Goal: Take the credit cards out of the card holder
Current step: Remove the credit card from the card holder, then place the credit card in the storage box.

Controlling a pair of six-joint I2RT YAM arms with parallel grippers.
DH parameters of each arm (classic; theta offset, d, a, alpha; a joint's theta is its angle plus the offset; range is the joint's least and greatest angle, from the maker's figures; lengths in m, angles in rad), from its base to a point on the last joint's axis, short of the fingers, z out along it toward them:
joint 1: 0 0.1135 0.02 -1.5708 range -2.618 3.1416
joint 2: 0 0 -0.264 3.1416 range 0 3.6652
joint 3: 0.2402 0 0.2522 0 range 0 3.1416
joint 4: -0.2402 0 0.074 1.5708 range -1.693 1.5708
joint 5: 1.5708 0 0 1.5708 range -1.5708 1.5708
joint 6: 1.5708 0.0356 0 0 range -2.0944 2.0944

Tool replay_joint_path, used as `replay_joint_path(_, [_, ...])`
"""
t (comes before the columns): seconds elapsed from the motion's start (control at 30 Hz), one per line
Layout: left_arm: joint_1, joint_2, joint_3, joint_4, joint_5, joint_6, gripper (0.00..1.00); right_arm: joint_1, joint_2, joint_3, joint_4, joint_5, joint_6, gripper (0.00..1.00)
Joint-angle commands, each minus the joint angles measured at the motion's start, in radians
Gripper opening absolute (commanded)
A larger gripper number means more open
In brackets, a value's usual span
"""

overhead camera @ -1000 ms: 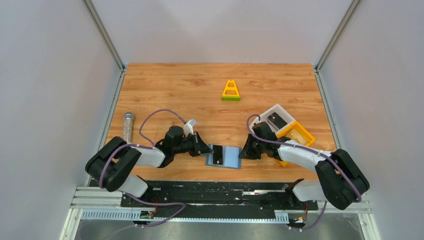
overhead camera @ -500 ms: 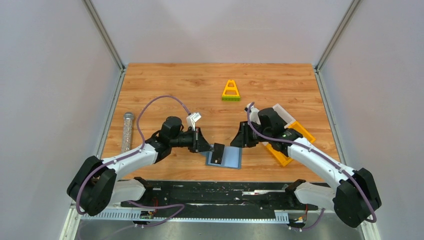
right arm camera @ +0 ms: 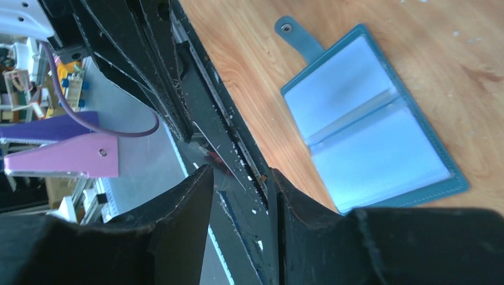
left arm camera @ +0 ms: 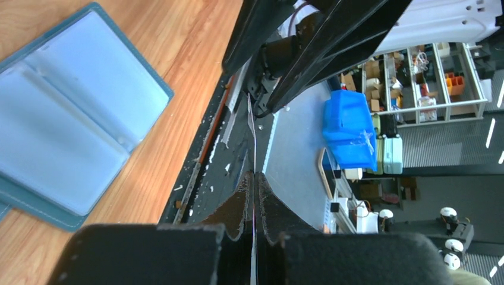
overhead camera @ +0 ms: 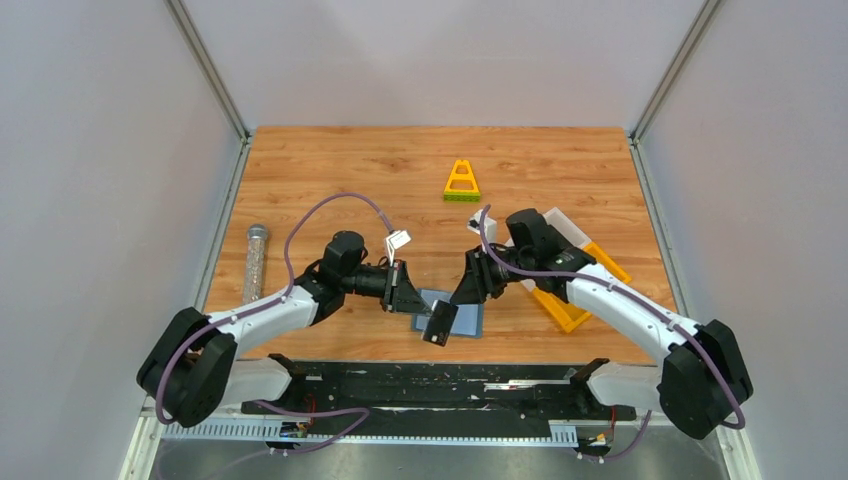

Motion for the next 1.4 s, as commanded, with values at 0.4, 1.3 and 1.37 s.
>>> replay_joint_path(0.4, [0.003, 0.026, 0.001, 0.127, 0.073, -0.049, 0.0, 0.037, 0.027, 0.004, 0.135, -0.178, 0.002, 0.13])
replay_joint_path(1.3, [0.002, -0.028, 0.068, -0.069, -0.013, 0.042, 0.97, -0.008, -0.006, -0.021, 0.139, -0.036, 0.091, 0.0])
replay_joint_path(1.37, [0.003, -0.04, 0.084, -0.106, -0.027, 0.06, 0.99, -0.033, -0.029, -0.036, 0.136, -0.028, 0.105, 0.0])
